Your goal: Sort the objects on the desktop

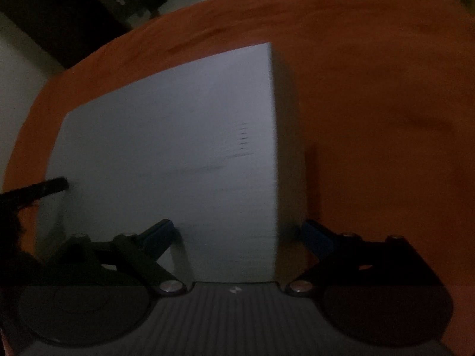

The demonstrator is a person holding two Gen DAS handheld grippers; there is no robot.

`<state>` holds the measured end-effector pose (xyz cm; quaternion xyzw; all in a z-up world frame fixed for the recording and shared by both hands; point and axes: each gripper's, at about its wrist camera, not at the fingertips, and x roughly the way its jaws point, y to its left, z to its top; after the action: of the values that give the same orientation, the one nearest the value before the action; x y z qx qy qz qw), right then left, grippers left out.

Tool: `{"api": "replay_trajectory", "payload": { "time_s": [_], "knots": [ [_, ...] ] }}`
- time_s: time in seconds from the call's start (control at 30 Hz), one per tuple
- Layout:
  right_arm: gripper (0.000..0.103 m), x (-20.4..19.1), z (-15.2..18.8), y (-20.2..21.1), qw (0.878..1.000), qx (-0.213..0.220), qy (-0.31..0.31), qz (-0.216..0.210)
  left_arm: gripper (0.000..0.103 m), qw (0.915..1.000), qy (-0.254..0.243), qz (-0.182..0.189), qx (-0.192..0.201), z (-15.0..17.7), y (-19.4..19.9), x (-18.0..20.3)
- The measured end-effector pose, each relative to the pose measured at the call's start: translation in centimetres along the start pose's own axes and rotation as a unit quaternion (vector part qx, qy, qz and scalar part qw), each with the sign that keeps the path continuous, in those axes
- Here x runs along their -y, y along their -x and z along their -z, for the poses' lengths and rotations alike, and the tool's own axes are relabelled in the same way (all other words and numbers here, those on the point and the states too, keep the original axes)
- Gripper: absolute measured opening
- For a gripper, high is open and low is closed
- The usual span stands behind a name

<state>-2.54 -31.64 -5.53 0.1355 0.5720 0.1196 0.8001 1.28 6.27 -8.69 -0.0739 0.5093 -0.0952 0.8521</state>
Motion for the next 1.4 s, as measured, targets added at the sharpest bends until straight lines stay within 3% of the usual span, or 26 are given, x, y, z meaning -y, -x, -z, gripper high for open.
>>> {"api": "replay_trajectory", "payload": {
  "time_s": [0.13, 0.33, 0.57, 0.67, 0.77, 0.97, 1.17, 1.27, 1.4],
  "knots": [
    [0.103, -1.4, -1.1, -1.1, 1.000, 0.016, -0.002, 0.018, 0.103, 0.9998, 0.003, -0.002, 0.017, -0.3, -0.7, 0.4],
    [0.103, -2.8, -1.3, -2.1, 0.999, 0.023, -0.008, 0.026, 0.103, 0.9996, 0.004, 0.001, 0.029, -0.5, -1.3, 0.1],
    [0.103, -1.1, -0.6, -0.6, 0.999, 0.022, -0.008, 0.022, 0.103, 0.9994, 0.002, -0.004, 0.033, -0.4, -1.0, 0.4],
    [0.103, -0.8, -1.5, -0.7, 0.999, 0.025, -0.025, 0.029, 0.103, 0.9987, 0.003, -0.026, 0.043, -0.6, -0.5, 0.7],
    [0.103, -0.8, -1.2, 0.8, 0.996, 0.066, -0.057, 0.031, 0.103, 0.9969, 0.009, -0.057, 0.053, -0.6, 0.5, 0.7],
    [0.103, -4.2, 0.6, 3.4, 0.992, 0.116, -0.020, 0.053, 0.103, 0.9914, 0.072, -0.069, 0.085, 0.8, 4.1, 1.0],
    [0.103, -8.0, 2.9, 8.0, 0.978, 0.196, 0.023, 0.071, 0.103, 0.9770, -0.015, -0.169, 0.130, 3.6, 7.4, 7.1],
    [0.103, -9.1, 4.7, 8.9, 0.970, 0.225, 0.039, 0.082, 0.103, 0.9735, -0.067, -0.164, 0.145, 5.6, 8.4, 9.9],
    [0.103, -8.4, 7.8, 7.9, 0.964, 0.257, 0.031, 0.057, 0.103, 0.9795, -0.052, -0.102, 0.166, 8.7, 8.2, 10.6]
  ]
}}
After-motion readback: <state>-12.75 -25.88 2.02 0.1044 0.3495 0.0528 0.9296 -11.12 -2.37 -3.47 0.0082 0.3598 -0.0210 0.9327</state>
